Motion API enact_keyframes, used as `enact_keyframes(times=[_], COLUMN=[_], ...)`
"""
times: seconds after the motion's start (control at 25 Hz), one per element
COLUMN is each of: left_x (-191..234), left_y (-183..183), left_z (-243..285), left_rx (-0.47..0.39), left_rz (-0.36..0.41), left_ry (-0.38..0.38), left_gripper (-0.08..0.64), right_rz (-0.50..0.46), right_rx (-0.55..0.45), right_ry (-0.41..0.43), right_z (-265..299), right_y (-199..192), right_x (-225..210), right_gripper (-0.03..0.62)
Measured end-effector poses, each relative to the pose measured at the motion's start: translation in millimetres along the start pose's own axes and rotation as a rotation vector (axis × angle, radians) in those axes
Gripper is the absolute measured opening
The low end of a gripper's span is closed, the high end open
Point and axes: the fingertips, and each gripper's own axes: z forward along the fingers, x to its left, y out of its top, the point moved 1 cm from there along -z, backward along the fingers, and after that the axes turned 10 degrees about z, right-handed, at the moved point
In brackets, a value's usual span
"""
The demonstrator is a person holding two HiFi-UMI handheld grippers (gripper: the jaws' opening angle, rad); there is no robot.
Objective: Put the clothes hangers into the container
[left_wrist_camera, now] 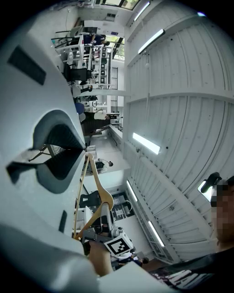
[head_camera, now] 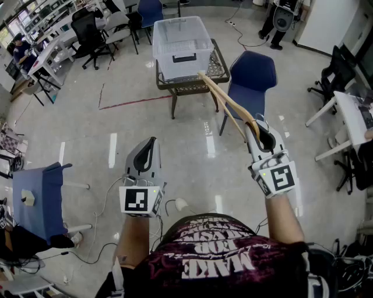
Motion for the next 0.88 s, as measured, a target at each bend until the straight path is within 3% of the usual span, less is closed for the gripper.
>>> enact_keyframes(times=[0.32, 0.56, 0.88], left_x=[-23, -3, 31], left_y=[7, -9, -15], left_z=[-10, 7, 65], left_rx=[0.013, 0.034, 0.014], left_rz=[0.007, 0.009, 0.022], left_ry=[0.030, 0.043, 0.005], left_gripper=[0.005, 0.005, 0.005], right_rz=[0.033, 0.036, 0.034], right_rx=[-0.028, -0.022, -0.025], right_ry=[0.014, 0.009, 0.006], right_z=[-22, -2, 58], right_y=[-4, -9, -12], right_x=[-9, -12, -24], right_gripper=[0.061, 0.061, 0.061])
